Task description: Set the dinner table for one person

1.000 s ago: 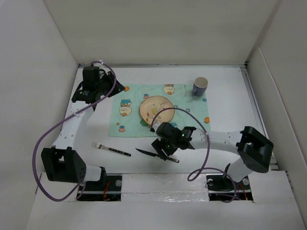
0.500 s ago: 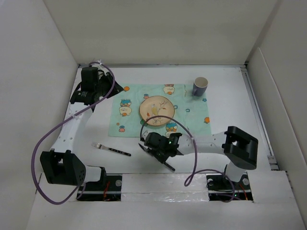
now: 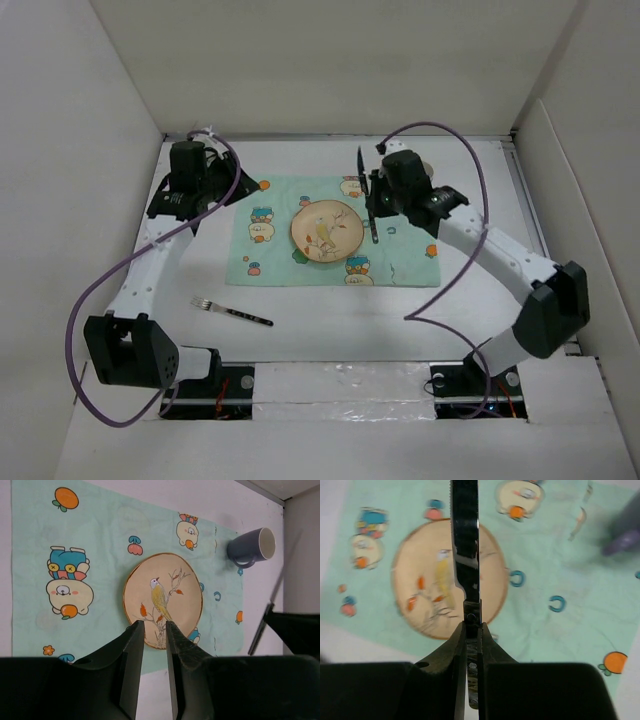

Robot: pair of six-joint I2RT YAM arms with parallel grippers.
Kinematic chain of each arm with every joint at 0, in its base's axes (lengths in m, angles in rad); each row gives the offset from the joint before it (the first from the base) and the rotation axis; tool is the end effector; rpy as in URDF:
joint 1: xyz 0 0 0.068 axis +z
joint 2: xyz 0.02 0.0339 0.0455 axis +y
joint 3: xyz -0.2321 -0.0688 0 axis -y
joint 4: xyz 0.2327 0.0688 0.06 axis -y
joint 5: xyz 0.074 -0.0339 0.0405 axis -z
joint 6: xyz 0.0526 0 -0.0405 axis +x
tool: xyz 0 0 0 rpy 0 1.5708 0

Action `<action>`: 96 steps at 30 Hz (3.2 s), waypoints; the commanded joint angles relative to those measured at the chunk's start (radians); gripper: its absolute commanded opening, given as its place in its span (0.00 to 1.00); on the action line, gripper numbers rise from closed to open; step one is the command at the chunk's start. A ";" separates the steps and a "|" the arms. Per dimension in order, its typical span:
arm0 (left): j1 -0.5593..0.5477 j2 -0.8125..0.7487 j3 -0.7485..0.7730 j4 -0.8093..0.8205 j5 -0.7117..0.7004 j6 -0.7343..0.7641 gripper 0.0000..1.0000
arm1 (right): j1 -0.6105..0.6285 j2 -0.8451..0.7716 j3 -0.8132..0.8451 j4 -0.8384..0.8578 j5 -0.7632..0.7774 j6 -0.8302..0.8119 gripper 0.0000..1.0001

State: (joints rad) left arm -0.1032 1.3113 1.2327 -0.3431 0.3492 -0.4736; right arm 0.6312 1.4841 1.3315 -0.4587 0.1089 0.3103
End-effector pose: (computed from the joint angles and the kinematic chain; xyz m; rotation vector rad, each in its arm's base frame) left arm 0.3062 -0.0498 0.3289 -0.1455 2.0323 -0.7151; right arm 0.2798 0.1975 0.2962 -0.2909 2.1891 0.4137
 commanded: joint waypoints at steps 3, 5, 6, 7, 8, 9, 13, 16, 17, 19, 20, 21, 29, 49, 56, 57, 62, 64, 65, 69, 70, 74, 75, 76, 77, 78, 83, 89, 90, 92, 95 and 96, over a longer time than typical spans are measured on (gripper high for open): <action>-0.003 -0.044 -0.070 0.039 0.027 0.000 0.22 | -0.168 0.240 0.061 -0.043 -0.025 0.064 0.00; -0.003 -0.052 -0.084 0.038 0.014 0.010 0.22 | -0.195 0.300 0.086 -0.044 -0.035 0.073 0.00; -0.003 -0.055 -0.100 0.038 0.011 0.012 0.22 | -0.195 0.315 0.089 -0.035 -0.035 0.081 0.00; -0.003 -0.057 -0.107 0.039 0.010 0.013 0.22 | -0.209 0.327 0.093 -0.034 -0.038 0.082 0.00; -0.003 -0.057 -0.113 0.042 0.010 0.013 0.22 | -0.218 0.341 0.095 -0.032 -0.047 0.087 0.00; -0.003 -0.058 -0.128 0.049 0.014 0.012 0.22 | -0.219 0.367 0.103 -0.034 -0.051 0.093 0.00; -0.003 -0.057 -0.156 0.061 0.024 0.009 0.22 | -0.219 0.410 0.103 -0.032 -0.051 0.099 0.00; -0.003 -0.050 -0.162 0.069 0.030 0.009 0.22 | -0.219 0.426 0.087 -0.029 -0.055 0.108 0.00; -0.003 -0.050 -0.162 0.070 0.030 0.007 0.22 | -0.219 0.427 0.083 -0.026 -0.051 0.111 0.00; -0.003 -0.043 -0.164 0.073 0.030 0.009 0.22 | -0.219 0.444 0.080 -0.028 -0.049 0.119 0.00; -0.003 -0.040 -0.162 0.075 0.030 0.007 0.22 | -0.219 0.452 0.081 -0.029 -0.038 0.121 0.00; -0.003 -0.040 -0.162 0.075 0.031 0.007 0.22 | -0.219 0.458 0.084 -0.040 -0.032 0.125 0.00; -0.003 -0.027 -0.154 0.072 0.027 0.006 0.22 | -0.209 0.467 0.081 -0.043 -0.015 0.127 0.09; -0.003 -0.361 -0.432 -0.421 -0.325 -0.422 0.24 | -0.097 -0.097 -0.195 -0.008 -0.276 0.108 0.61; -0.003 -0.316 -0.458 -0.577 -0.397 -0.513 0.30 | -0.077 -0.173 -0.305 0.058 -0.390 0.082 0.61; -0.003 -0.298 -0.464 -0.577 -0.401 -0.517 0.31 | -0.077 -0.191 -0.307 0.066 -0.394 0.082 0.61; -0.013 -0.133 -0.497 -0.540 -0.401 -0.530 0.37 | -0.068 -0.216 -0.272 0.058 -0.420 0.087 0.61; -0.068 -0.056 -0.475 -0.556 -0.444 -0.543 0.38 | -0.068 -0.219 -0.269 0.057 -0.417 0.087 0.61; -0.096 -0.037 -0.467 -0.560 -0.449 -0.551 0.39 | -0.068 -0.217 -0.270 0.055 -0.413 0.085 0.61; -0.225 0.067 -0.438 -0.602 -0.475 -0.658 0.43 | -0.082 -0.217 -0.256 0.038 -0.410 0.082 0.61; -0.225 0.075 -0.438 -0.608 -0.475 -0.675 0.43 | -0.096 -0.217 -0.256 0.038 -0.410 0.082 0.61; -0.225 0.060 -0.434 -0.620 -0.516 -0.752 0.38 | -0.117 -0.234 -0.255 0.029 -0.408 0.082 0.61; -0.225 0.054 -0.437 -0.622 -0.527 -0.764 0.37 | -0.128 -0.238 -0.256 0.028 -0.408 0.082 0.61; -0.225 0.040 -0.438 -0.623 -0.530 -0.776 0.36 | -0.139 -0.239 -0.258 0.025 -0.407 0.082 0.61; -0.225 0.036 -0.438 -0.626 -0.535 -0.805 0.36 | -0.139 -0.239 -0.256 0.022 -0.411 0.081 0.61; -0.225 0.032 -0.440 -0.628 -0.544 -0.822 0.37 | -0.151 -0.239 -0.252 0.019 -0.416 0.082 0.61; -0.225 0.111 -0.411 -0.660 -0.561 -0.872 0.40 | -0.185 -0.252 -0.216 0.009 -0.482 0.090 0.61; -0.225 0.161 -0.404 -0.602 -0.572 -0.919 0.42 | -0.185 -0.277 -0.203 -0.003 -0.483 0.090 0.61; -0.237 0.146 -0.412 -0.609 -0.585 -0.951 0.42 | -0.185 -0.280 -0.203 -0.006 -0.488 0.090 0.61; -0.237 0.134 -0.417 -0.565 -0.586 -0.938 0.39 | -0.185 -0.286 -0.201 -0.008 -0.497 0.090 0.61; -0.237 0.100 -0.499 -0.499 -0.556 -0.963 0.35 | -0.194 -0.291 -0.196 -0.005 -0.486 0.090 0.60; -0.237 0.082 -0.521 -0.481 -0.526 -0.965 0.34 | -0.194 -0.295 -0.190 -0.008 -0.477 0.090 0.60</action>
State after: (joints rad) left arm -0.3347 1.4372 0.7795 -0.8738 -0.1890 -1.3689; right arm 0.4454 1.2163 1.0863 -0.4641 -0.3634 0.4076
